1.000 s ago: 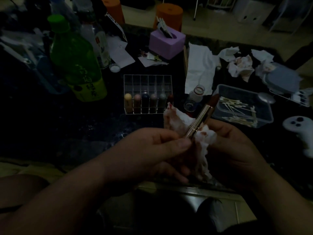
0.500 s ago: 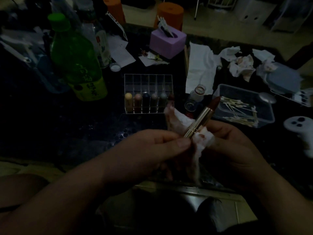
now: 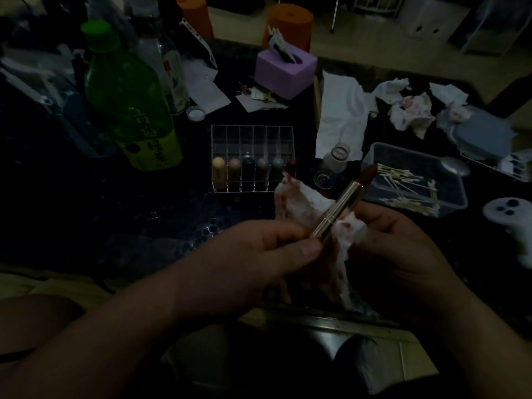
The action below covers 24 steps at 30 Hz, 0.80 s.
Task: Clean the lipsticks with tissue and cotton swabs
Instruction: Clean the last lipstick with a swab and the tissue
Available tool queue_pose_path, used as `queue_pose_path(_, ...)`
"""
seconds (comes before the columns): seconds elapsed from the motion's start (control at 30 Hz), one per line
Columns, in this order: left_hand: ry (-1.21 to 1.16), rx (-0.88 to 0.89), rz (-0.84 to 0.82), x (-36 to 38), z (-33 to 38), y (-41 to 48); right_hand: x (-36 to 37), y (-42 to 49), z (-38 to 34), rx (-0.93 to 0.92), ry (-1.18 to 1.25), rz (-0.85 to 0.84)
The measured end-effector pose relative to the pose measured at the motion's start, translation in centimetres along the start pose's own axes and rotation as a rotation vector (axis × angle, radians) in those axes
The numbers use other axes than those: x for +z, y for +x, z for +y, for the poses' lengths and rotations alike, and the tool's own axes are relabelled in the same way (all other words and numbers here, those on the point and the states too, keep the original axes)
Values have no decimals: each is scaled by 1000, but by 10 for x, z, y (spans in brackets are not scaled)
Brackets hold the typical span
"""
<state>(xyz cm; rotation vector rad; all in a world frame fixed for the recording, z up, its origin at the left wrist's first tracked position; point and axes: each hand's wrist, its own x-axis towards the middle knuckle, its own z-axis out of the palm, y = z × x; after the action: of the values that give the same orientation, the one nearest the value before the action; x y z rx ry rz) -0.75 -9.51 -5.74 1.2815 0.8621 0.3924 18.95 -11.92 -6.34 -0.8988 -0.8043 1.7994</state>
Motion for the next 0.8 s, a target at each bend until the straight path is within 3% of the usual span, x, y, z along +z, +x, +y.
queue_pose_path(0.07,50,19,4,-2,3,-3,0,-1,1,-1,-4,-23)
queue_pose_path(0.2,173,130,339,10,3,-3,-1,1,4,-22,-16,11)
queue_pose_path(0.27,224,141,411,13,-2,-1,-1,1,4,-24,-16,19)
queue_pose_path(0.33,215,103,277,8,-3,1,-2,2,4,-20,-14,4)
queue_pose_path(0.43,-6,-39,-42,0,1,-1,-2,-1,2,0,26,-49)
queue_pose_path(0.47,-14,-49,-71,-2,2,-1,-1,-2,2,10,35,-63)
queue_pose_path(0.57,199,78,101,-1,0,-1,-1,0,1,16,-10,-39)
queue_pose_path(0.67,221,159,348,7,-1,-2,-2,1,5,-19,-7,-16)
queue_pose_path(0.73,241,149,385,9,-1,-2,-1,1,7,-36,-17,-18)
queue_pose_path(0.8,244,125,305,6,-2,0,-1,2,7,-47,-35,-21)
